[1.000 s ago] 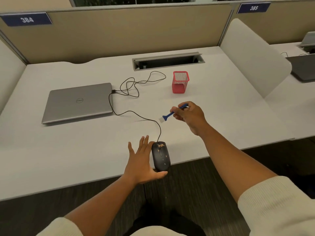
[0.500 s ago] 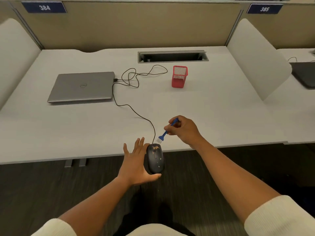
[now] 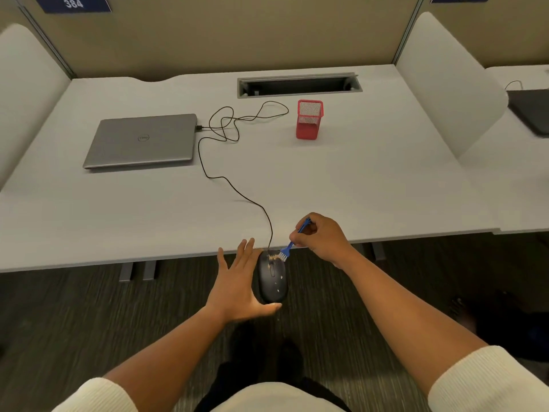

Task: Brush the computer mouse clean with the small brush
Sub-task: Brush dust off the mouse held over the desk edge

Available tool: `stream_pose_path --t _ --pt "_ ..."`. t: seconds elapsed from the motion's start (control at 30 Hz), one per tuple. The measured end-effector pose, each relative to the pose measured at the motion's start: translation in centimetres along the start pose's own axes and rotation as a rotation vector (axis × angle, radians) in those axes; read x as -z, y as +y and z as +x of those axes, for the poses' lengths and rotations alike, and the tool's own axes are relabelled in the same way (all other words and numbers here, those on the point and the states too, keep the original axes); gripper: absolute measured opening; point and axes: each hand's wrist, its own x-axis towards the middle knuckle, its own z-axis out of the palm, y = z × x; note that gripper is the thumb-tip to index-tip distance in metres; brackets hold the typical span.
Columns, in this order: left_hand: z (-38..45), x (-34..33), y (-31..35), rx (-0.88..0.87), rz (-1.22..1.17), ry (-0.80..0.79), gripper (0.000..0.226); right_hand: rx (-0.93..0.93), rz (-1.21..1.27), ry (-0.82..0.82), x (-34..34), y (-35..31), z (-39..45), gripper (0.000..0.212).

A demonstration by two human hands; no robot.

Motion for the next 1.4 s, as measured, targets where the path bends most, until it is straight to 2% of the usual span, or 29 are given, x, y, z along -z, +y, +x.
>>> stream_pose_path --t 0.1,0.27,0.47,0.63,0.8,0.97,1.13,1.3,1.4 --pt "-0.1 -0.1 0.2 -0.011 0.039 -0.024 0.131 -0.027 0.043 0.056 0.4 0.6 -0.3 0.020" --pt "-0.4 -0.4 0.7 -0.035 0.055 -0.038 0.131 -0.070 0.175 0.016 -0.1 1.1 -0.9 0.021" --pt "-0.8 -0.5 1.1 -0.054 0.040 -0.031 0.129 -0.082 0.166 0.092 0.0 2.1 -1.3 0.022" --pt "-1.0 -0.8 1.5 -0.057 0.040 -0.026 0.128 -0.089 0.216 -0.004 -0.4 2.1 -1.7 0.023" --pt "-1.1 -0.9 1.6 -0.055 0.024 -0.023 0.128 -0.081 0.181 0.091 -0.3 2.4 -1.8 0.022" --pt "-1.1 -1.2 1.7 -0.053 0.013 -0.031 0.128 -0.097 0.224 -0.011 -0.4 2.5 -2.0 0.023" --pt "-1.2 -1.4 1.7 -0.046 0.016 -0.052 0.128 -0.094 0.191 0.101 -0.3 3.2 -2.0 0.022" --pt "-1.1 -1.5 1.8 -0.042 0.017 -0.065 0.130 -0.116 0.252 -0.022 -0.3 3.2 -2.1 0.022" --pt "-1.2 -1.5 1.7 -0.048 0.014 -0.058 0.129 -0.127 0.227 0.047 -0.4 3.3 -2.0 0.022"
